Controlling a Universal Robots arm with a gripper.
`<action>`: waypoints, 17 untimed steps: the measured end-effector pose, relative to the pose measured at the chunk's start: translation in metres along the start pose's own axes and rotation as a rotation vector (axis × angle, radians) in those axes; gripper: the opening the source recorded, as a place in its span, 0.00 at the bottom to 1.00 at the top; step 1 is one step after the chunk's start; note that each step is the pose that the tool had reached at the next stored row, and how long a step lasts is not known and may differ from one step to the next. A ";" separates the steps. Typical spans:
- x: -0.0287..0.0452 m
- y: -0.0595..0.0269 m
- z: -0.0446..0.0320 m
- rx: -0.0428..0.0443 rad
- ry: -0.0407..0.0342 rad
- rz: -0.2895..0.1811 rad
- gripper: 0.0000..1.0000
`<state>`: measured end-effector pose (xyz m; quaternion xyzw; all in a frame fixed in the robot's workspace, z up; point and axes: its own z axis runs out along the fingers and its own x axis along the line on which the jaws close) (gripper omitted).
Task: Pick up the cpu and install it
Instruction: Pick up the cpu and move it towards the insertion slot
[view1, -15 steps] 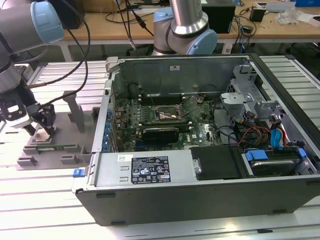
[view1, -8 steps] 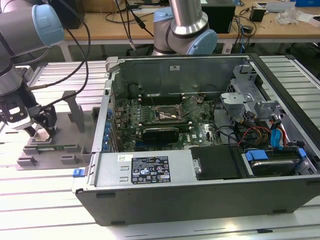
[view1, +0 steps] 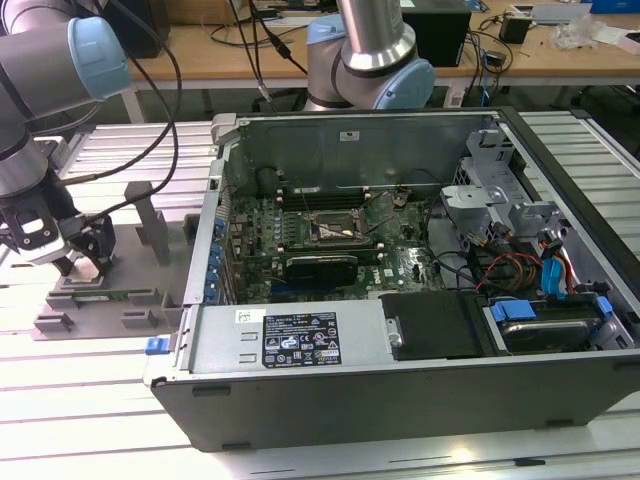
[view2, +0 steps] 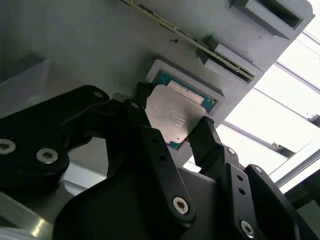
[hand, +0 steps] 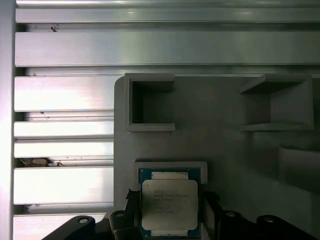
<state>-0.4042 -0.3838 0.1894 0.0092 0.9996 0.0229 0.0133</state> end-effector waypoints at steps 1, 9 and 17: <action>0.0000 0.0000 0.0000 0.0001 -0.0001 0.000 0.60; -0.0001 0.0006 0.0003 -0.0044 -0.0003 0.000 0.60; 0.0000 0.0018 0.0011 -0.0070 0.0000 0.000 0.60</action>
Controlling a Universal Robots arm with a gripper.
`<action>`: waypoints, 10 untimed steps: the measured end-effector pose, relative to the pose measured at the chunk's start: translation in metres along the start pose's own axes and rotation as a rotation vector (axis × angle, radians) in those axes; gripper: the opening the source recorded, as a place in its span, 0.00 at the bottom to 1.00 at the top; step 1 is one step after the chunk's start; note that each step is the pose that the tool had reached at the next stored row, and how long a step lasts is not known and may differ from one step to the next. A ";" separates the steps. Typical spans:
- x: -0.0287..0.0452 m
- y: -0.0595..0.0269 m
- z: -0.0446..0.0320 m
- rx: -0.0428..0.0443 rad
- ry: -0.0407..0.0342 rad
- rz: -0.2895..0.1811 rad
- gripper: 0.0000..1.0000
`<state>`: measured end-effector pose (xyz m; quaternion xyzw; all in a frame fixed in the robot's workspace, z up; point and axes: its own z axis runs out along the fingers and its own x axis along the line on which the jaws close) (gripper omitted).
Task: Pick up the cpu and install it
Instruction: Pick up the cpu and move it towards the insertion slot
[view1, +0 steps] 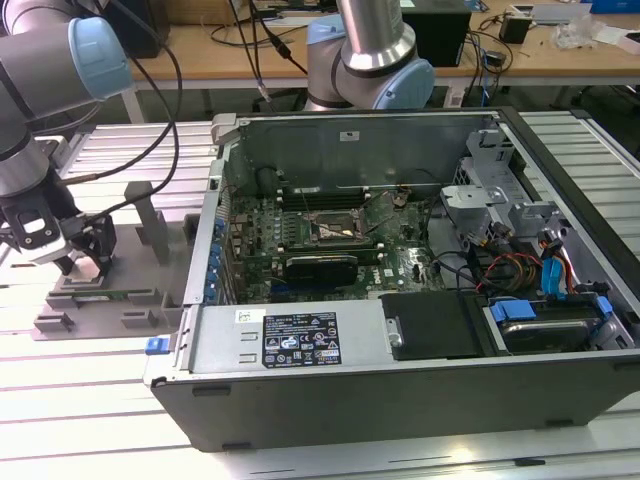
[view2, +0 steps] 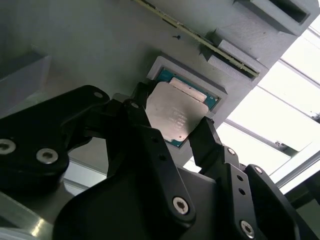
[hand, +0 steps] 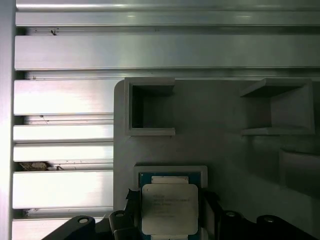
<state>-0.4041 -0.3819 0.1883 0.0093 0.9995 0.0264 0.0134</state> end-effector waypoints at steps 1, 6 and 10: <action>0.0000 0.0000 0.0000 0.0000 0.0001 0.000 0.59; 0.0000 0.0000 0.0001 -0.0002 0.0000 0.000 0.55; -0.0003 0.0005 -0.0095 -0.0002 -0.0001 0.000 0.55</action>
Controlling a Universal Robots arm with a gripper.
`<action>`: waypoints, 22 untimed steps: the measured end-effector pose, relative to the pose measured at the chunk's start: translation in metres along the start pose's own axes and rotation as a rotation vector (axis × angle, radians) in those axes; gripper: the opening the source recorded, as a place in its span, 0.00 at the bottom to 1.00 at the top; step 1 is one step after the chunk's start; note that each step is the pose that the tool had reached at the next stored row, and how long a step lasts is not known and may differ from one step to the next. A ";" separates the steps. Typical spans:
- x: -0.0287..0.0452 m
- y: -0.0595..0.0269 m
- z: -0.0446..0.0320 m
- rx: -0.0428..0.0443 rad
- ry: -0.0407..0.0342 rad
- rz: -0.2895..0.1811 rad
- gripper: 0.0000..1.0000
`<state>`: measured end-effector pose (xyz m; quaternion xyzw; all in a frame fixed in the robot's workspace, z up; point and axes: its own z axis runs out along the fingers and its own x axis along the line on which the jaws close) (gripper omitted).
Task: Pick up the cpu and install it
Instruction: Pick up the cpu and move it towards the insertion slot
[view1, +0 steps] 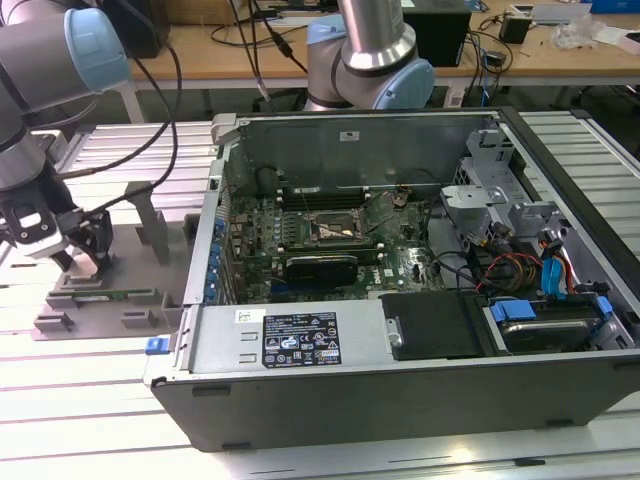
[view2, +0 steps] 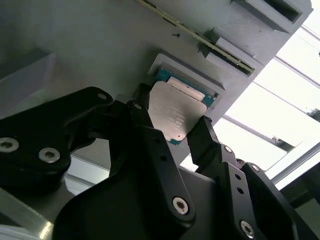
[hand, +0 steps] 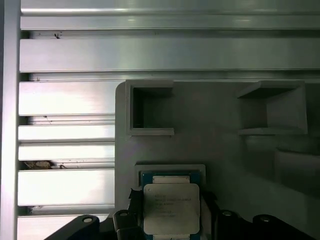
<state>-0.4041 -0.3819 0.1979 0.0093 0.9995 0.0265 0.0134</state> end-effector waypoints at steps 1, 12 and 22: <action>-0.0001 0.0002 -0.0031 0.0000 0.0001 0.000 0.55; -0.0008 0.0016 -0.0282 0.0000 0.0000 0.000 0.55; -0.0014 0.0044 -0.0538 0.0000 0.0000 0.000 0.55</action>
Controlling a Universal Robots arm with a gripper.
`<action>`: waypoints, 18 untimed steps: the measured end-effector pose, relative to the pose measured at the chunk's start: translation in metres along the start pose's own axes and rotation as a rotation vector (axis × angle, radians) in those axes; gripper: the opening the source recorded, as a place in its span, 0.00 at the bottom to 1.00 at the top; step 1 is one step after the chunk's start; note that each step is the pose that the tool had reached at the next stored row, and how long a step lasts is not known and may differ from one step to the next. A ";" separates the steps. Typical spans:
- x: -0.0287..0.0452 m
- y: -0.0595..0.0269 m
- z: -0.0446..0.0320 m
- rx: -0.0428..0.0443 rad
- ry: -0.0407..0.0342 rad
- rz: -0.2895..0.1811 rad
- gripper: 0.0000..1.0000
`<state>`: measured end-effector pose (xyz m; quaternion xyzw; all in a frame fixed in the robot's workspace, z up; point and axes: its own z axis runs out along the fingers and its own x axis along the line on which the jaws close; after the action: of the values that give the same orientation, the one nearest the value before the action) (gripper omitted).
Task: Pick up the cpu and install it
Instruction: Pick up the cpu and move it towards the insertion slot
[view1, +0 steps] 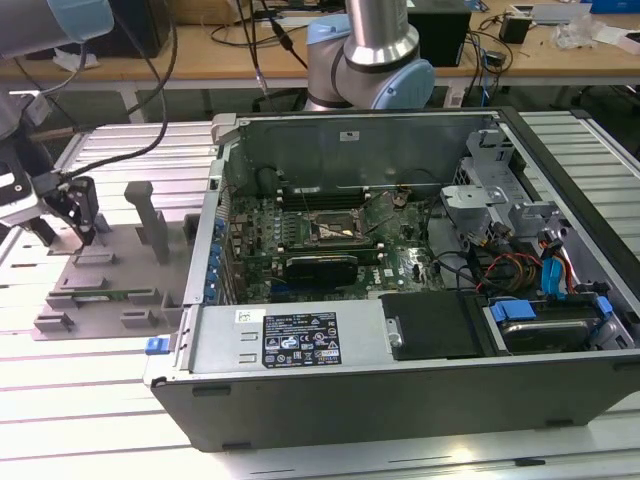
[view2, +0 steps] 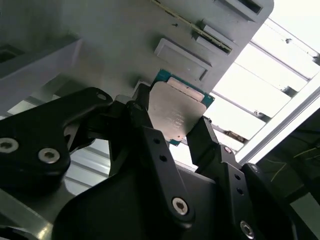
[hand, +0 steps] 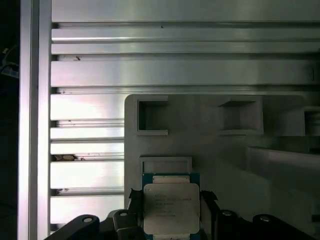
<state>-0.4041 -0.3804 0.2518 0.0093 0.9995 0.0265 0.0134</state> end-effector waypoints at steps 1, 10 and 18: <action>-0.0001 0.0003 -0.0019 0.0000 0.0000 0.000 0.55; -0.0006 0.0031 -0.0245 0.0000 0.0000 0.000 0.55; -0.0012 0.0057 -0.0473 0.0000 0.0001 0.000 0.55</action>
<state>-0.4041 -0.3772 0.2994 0.0092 0.9995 0.0265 0.0134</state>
